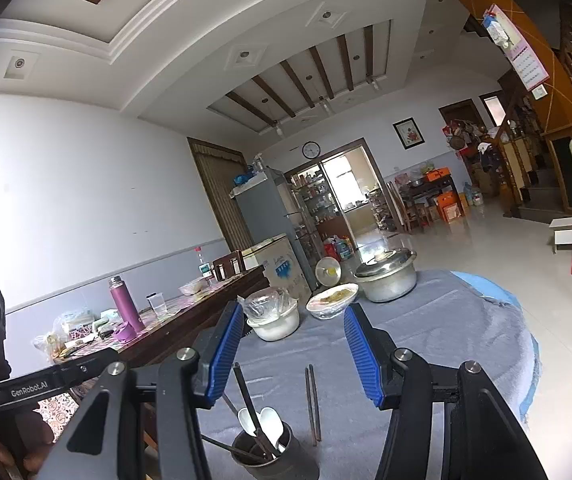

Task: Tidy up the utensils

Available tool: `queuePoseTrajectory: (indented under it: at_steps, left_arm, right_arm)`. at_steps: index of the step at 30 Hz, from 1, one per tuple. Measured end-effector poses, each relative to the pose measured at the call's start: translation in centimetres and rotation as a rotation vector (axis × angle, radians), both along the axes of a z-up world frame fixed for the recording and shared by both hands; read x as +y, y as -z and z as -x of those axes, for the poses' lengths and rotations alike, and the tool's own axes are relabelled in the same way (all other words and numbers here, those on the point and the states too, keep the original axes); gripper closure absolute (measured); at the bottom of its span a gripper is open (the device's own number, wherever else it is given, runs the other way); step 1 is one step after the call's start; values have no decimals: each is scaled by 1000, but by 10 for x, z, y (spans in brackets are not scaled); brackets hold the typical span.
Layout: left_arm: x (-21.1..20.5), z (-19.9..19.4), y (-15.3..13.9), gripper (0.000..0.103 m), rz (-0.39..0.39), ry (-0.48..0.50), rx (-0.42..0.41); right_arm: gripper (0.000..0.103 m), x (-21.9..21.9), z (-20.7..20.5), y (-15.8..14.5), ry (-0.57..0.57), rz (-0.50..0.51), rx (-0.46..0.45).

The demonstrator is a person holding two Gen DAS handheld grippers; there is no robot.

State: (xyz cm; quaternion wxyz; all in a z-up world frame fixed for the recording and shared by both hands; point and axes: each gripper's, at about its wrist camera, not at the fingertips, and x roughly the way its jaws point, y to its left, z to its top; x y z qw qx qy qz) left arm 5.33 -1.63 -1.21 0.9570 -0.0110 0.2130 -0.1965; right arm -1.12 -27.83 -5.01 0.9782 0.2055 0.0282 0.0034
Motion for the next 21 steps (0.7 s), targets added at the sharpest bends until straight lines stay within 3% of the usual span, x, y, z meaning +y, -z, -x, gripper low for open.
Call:
queuePoseTrajectory:
  at_steps: [15, 21]
  left_arm:
    - [-3, 22, -2, 23, -89, -6, -44]
    - [3, 21, -1, 23, -101, -37, -27]
  right_arm:
    - [46, 11, 16, -2, -15, 38, 31]
    - [46, 11, 25, -1, -13, 42, 54]
